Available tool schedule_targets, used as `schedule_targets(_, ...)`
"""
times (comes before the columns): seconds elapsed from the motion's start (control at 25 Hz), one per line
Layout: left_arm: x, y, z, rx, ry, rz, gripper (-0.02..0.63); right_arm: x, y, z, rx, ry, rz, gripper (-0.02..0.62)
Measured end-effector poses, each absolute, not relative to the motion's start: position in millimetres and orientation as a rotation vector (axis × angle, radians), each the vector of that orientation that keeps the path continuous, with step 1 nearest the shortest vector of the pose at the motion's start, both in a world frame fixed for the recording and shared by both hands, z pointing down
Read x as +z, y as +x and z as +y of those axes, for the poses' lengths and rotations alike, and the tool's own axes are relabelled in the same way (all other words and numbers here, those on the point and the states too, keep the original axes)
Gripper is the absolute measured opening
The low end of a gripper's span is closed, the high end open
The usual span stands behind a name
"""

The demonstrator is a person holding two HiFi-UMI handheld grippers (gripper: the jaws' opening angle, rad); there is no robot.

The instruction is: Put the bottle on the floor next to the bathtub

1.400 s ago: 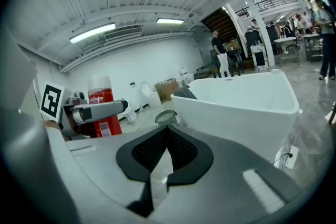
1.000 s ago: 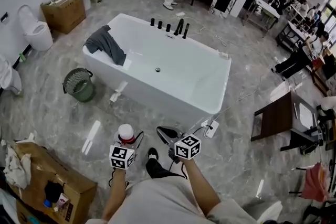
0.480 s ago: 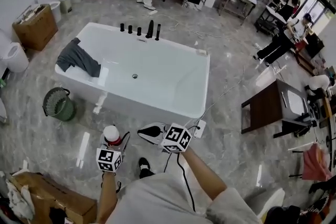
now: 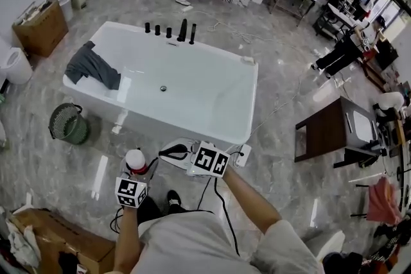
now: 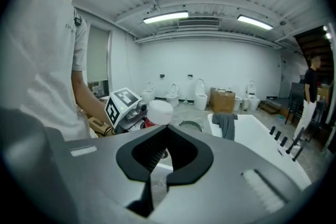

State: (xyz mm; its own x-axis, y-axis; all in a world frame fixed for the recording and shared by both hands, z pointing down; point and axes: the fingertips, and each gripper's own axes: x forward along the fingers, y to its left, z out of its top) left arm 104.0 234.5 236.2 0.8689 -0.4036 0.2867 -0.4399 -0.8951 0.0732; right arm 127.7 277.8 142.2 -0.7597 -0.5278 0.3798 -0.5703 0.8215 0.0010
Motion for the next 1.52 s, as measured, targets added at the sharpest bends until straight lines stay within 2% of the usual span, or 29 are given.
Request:
schedule_targets(0.44, 244.5, 117.4, 229.4, 0.464, 2.955, -0.473, 0.348, 149.7, 107.9, 254.4, 0.024, 0.553, -2.443, 0.003)
schedule_targets(0.72, 253.3, 135.2, 221.0, 0.473, 2.981, -0.346, 0.348, 159.1, 126.1, 239.1, 0.051, 0.555, -2.367, 0.016)
schedule_targets(1.08, 253.6, 157.8, 175.1, 0.461, 2.996, -0.192, 0.348, 168.0, 139.1, 189.7, 0.135, 0.594, -2.283, 0.165)
schedule_targets(1.32, 247.4, 162.6, 141.8, 0.462, 3.032, -0.062, 0.348, 169.5, 132.8, 138.1, 0.143, 0.67, -2.256, 0.402)
schedule_targets(1.4, 247.2, 164.3, 133.8, 0.462, 3.05, -0.005, 0.347, 177.9, 125.1, 127.0, 0.15, 0.634, -2.238, 0.434)
schedule_targets(1.52, 241.6, 169.4, 123.5, 0.445, 3.082, 0.099, 0.347, 189.1, 117.4, 112.6, 0.16, 0.583, -2.196, 0.434)
